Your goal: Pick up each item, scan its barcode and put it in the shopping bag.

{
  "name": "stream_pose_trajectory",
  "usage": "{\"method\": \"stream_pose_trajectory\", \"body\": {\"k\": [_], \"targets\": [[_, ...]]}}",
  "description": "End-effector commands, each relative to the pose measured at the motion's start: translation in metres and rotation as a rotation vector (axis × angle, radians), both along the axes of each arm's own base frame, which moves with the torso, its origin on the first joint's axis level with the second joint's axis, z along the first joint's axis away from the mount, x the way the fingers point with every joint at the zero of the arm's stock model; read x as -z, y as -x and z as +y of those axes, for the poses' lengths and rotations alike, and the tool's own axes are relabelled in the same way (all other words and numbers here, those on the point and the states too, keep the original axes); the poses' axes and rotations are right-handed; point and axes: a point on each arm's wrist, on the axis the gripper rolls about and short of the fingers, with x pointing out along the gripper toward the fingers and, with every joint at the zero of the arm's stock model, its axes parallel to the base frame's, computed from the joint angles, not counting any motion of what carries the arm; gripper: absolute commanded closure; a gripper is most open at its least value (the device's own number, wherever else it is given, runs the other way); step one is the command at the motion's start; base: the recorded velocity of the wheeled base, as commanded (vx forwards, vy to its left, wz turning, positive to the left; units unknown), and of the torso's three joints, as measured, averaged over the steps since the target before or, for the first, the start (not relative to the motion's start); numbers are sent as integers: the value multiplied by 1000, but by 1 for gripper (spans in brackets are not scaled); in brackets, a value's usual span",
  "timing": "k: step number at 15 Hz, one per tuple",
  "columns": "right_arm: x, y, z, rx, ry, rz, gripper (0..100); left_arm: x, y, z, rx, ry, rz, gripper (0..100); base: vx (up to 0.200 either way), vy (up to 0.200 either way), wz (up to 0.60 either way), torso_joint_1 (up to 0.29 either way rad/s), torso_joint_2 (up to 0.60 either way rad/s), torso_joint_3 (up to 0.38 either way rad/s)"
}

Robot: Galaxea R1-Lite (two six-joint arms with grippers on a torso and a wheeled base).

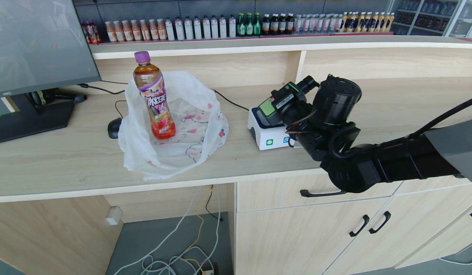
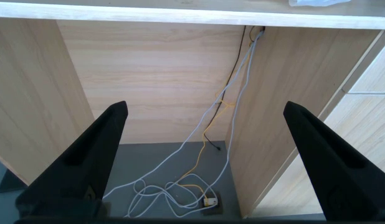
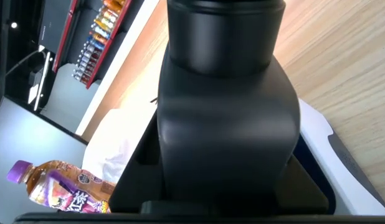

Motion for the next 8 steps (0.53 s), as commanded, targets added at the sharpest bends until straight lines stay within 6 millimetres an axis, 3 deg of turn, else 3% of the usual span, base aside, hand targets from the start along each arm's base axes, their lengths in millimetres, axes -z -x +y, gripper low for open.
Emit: {"method": "stream_pose_trajectory", "body": {"k": [1,6,8], "targets": [[1,-1,0,2,3,4,100,0,0,0,0,0,-1,0,0,0,0,0,0,0],[9,-7,-3,14,13,19,100,0,0,0,0,0,-1,0,0,0,0,0,0,0],[4,-8,-2,11,2,2,100,0,0,0,0,0,-1,0,0,0,0,0,0,0]]}}
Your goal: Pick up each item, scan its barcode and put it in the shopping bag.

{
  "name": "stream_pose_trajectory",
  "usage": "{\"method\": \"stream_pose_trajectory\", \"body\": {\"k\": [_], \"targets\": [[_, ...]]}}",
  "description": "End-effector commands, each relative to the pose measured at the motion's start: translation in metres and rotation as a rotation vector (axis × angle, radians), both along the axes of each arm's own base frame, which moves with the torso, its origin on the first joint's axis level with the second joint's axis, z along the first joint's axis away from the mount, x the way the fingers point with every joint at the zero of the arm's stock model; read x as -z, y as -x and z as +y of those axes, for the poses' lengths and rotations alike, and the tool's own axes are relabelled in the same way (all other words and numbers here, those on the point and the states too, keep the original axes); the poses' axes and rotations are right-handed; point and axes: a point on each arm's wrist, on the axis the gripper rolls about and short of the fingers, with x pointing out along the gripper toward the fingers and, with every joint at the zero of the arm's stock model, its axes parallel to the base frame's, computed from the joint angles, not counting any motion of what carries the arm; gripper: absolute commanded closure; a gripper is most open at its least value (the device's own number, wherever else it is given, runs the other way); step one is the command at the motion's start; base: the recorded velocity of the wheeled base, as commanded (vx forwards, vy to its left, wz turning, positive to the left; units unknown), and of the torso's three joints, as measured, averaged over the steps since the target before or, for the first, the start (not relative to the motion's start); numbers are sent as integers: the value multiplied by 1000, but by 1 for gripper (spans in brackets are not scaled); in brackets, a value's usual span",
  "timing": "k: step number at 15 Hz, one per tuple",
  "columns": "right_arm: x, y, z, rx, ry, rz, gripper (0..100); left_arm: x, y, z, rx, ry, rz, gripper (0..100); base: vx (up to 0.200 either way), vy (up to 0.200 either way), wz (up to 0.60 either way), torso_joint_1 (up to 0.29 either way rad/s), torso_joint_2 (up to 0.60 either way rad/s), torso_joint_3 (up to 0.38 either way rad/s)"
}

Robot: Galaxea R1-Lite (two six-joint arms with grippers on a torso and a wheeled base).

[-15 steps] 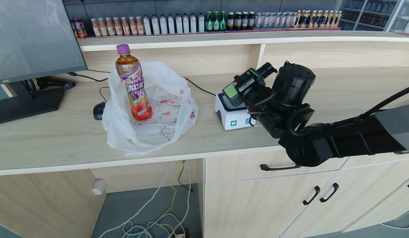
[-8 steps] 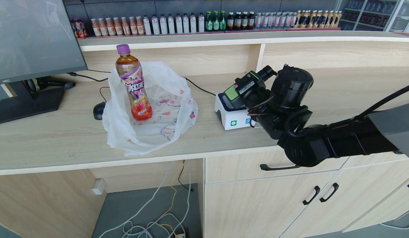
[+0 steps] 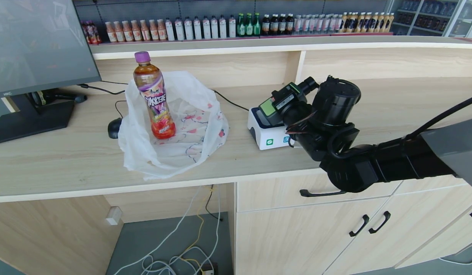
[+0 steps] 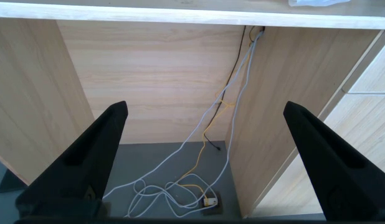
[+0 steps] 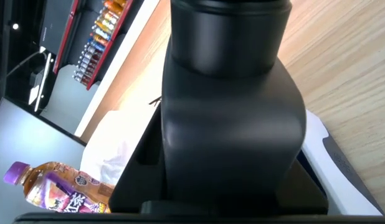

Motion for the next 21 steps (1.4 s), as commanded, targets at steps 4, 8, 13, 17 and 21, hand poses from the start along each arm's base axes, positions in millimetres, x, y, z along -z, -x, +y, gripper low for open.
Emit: {"method": "stream_pose_trajectory", "body": {"k": [4,8,13,17,21], "targets": [[-22,3,15,-35,-37,-54,100,0,0,0,0,0,-1,0,0,0,0,0,0,0],[-15,2,22,-46,-42,-28,100,0,0,0,0,0,-1,0,0,0,0,0,0,0],[-6,-2,25,-48,-33,-12,100,0,0,0,0,0,-1,0,0,0,0,0,0,0],[-6,-3,23,-43,-35,-12,100,0,0,0,0,0,-1,0,0,0,0,0,0,0],[-7,-3,24,-43,-37,-14,100,0,0,0,0,0,-1,0,0,0,0,0,0,0]]}}
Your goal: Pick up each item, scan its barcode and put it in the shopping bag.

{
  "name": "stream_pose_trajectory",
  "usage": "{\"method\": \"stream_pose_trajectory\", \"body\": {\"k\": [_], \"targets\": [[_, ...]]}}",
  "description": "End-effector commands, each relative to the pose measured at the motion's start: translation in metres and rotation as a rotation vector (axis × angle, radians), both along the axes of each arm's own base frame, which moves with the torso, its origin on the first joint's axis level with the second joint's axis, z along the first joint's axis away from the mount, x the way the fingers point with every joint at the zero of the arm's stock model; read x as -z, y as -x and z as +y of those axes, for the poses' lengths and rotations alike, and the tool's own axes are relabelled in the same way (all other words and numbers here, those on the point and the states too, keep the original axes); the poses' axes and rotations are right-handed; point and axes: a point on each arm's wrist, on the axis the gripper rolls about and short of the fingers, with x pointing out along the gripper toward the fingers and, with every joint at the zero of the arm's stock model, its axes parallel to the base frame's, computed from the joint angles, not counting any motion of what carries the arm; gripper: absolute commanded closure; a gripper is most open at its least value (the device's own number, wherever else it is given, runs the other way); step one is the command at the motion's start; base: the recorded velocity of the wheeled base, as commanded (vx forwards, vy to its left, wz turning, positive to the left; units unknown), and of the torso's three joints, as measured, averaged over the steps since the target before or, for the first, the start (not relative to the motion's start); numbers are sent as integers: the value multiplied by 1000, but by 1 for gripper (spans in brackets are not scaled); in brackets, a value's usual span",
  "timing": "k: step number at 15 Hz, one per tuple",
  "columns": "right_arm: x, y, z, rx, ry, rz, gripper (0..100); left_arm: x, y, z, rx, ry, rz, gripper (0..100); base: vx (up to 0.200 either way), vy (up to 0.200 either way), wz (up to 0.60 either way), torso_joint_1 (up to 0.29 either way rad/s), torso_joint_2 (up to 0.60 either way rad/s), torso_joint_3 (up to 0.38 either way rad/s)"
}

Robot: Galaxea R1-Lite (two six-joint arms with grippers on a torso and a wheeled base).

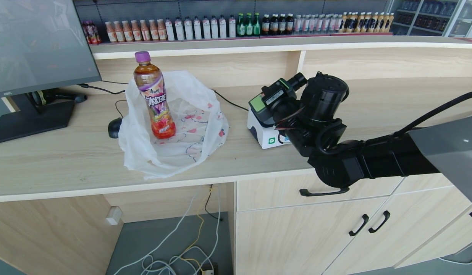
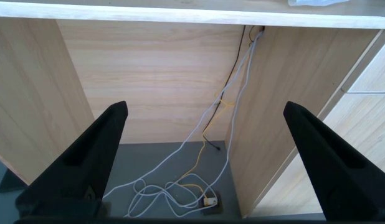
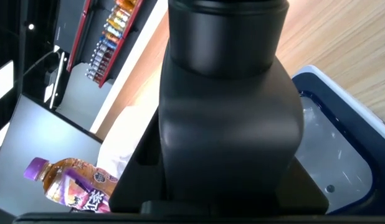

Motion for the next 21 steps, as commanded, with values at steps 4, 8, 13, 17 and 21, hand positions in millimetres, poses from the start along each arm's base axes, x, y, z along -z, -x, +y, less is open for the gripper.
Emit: {"method": "stream_pose_trajectory", "body": {"k": [4,8,13,17,21], "targets": [[-6,3,-2,3,-6,-10,100,0,0,0,0,0,-1,0,0,0,0,0,0,0],[-14,7,-4,9,11,-32,100,0,0,0,0,0,-1,0,0,0,0,0,0,0],[-54,37,-7,32,133,-214,100,0,0,0,0,0,-1,0,0,0,0,0,0,0],[-80,64,-9,64,302,-349,100,0,0,0,0,0,-1,0,0,0,0,0,0,0],[-73,88,-11,117,506,-538,100,0,0,0,0,0,-1,0,0,0,0,0,0,0]]}}
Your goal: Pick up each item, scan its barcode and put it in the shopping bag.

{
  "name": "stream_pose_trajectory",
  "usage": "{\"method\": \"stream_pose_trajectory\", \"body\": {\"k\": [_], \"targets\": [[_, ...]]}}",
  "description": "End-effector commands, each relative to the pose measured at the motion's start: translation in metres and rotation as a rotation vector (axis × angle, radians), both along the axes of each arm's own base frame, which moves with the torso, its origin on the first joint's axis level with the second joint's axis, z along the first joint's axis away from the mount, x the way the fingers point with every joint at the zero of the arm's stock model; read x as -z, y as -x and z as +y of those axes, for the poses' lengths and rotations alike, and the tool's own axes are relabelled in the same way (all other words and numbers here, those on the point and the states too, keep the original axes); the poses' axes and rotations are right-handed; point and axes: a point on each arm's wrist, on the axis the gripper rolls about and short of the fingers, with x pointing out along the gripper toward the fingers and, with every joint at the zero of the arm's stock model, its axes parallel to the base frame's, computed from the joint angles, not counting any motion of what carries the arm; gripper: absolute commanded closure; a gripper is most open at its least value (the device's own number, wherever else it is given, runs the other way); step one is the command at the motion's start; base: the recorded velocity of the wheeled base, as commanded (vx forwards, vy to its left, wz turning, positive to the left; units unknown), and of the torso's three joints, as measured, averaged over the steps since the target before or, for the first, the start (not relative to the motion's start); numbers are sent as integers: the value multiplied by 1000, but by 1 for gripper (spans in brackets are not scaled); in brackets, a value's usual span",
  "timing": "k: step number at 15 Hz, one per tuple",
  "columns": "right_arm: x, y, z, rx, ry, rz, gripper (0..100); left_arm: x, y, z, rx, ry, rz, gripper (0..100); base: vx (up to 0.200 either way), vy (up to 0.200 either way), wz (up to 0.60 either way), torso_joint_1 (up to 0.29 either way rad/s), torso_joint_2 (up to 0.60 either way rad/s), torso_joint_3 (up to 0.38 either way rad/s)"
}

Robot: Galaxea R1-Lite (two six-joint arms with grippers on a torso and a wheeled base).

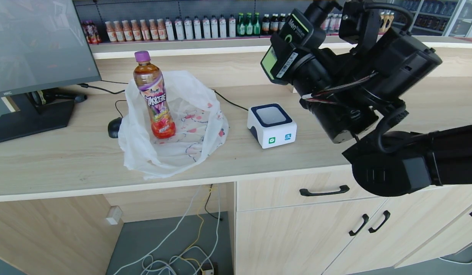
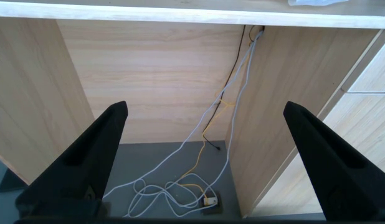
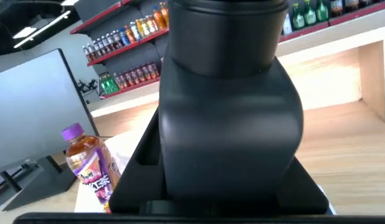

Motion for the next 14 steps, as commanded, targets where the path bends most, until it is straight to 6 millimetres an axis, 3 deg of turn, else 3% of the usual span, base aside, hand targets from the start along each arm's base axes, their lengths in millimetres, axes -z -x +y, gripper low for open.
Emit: {"method": "stream_pose_trajectory", "body": {"k": [1,3,5,8,11,14], "targets": [[19,17,-4,-4,109,-81,100,0,0,0,0,0,-1,0,0,0,0,0,0,0],[50,30,-13,-12,251,-119,100,0,0,0,0,0,-1,0,0,0,0,0,0,0],[68,43,-22,-18,308,-91,100,0,0,0,0,0,-1,0,0,0,0,0,0,0],[71,44,-23,-18,312,-87,100,0,0,0,0,0,-1,0,0,0,0,0,0,0],[100,59,-32,-40,369,-26,100,0,0,0,0,0,-1,0,0,0,0,0,0,0],[93,64,-51,-2,355,-30,100,0,0,0,0,2,-1,0,0,0,0,0,0,0]]}}
